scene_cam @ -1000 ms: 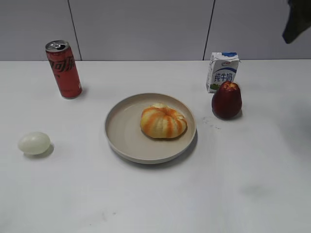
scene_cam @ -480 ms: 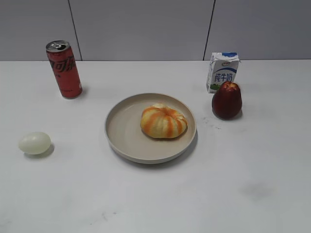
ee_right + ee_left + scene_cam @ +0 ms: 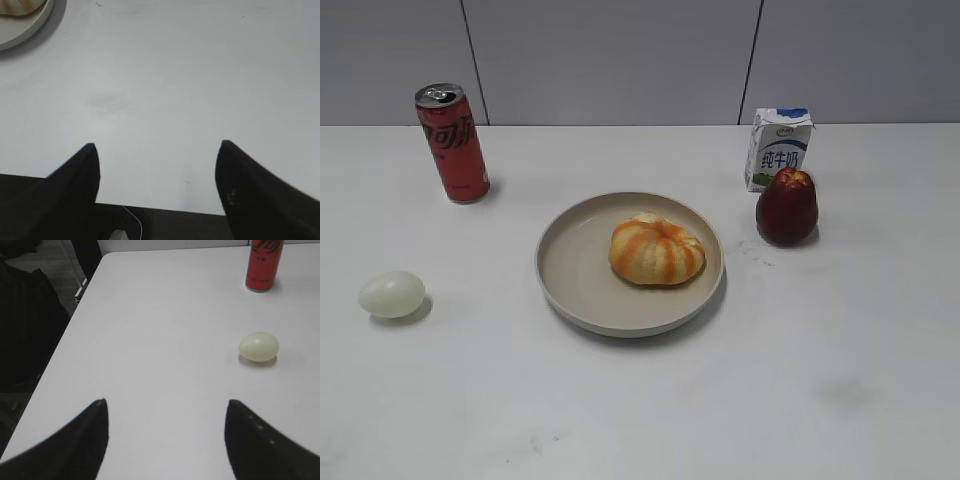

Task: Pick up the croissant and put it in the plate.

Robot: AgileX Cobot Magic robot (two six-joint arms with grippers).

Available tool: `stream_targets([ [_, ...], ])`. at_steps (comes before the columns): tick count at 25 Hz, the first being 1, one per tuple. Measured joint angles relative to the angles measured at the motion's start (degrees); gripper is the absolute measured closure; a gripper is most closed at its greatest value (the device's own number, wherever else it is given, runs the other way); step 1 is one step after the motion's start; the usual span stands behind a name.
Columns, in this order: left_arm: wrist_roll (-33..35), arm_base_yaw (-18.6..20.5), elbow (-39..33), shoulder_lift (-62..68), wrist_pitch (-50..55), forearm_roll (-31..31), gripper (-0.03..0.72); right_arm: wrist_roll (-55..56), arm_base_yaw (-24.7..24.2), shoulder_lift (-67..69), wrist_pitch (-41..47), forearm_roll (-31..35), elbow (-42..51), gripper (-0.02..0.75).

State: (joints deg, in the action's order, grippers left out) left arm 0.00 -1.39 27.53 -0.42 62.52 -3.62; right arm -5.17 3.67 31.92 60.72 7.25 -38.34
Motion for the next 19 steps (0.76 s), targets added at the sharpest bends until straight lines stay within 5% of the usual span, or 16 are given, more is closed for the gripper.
stream_targets([
  [8,0.0,0.0,0.0,0.0,-0.1,0.0,0.137,0.0,0.0,-16.9,-0.8,-0.5,9.0,0.199],
  [19,0.0,0.0,0.0,0.0,0.0,0.0,0.137,0.0,0.0,-30.8,-1.0,-0.8,9.5,0.2],
])
